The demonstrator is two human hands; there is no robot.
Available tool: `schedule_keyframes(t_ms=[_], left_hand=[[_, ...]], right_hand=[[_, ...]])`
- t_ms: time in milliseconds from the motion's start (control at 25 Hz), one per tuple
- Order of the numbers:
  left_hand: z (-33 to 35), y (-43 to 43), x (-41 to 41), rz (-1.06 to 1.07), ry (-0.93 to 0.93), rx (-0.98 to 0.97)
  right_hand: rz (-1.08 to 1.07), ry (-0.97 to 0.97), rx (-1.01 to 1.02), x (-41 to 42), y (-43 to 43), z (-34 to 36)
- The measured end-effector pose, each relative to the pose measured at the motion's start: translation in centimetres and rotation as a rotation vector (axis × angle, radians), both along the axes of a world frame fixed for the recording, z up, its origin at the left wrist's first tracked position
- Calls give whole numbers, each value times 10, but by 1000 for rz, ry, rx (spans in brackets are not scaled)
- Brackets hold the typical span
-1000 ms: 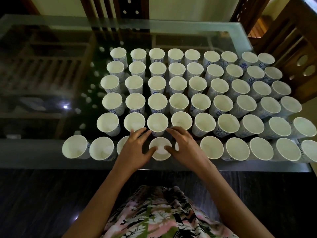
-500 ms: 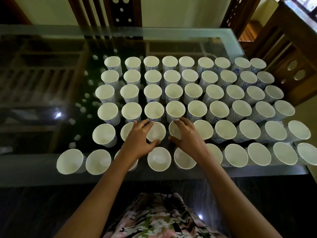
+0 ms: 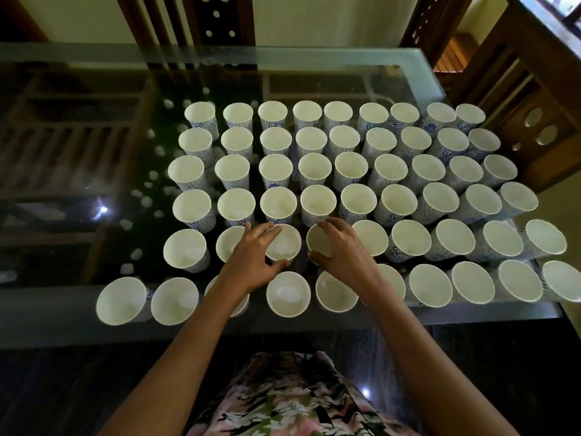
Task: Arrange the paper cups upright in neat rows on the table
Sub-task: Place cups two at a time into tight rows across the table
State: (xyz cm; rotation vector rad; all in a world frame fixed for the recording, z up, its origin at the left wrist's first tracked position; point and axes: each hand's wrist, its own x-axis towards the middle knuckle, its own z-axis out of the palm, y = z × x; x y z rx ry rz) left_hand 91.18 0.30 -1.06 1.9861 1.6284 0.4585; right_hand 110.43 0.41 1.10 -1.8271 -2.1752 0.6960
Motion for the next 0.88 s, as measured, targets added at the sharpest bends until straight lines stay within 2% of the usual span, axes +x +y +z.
schedule_keyframes(t_ms=[520,720,880], left_hand=[[9,-22,-15,39,-76,28],[18,-50,-41,125,-59,90],[17,-73,-57,96,24,48]], right_hand=[[11,115,78,-17,-18,15],[82,133,8,-38,-39,18],[152,69,-63,-50,-57,20]])
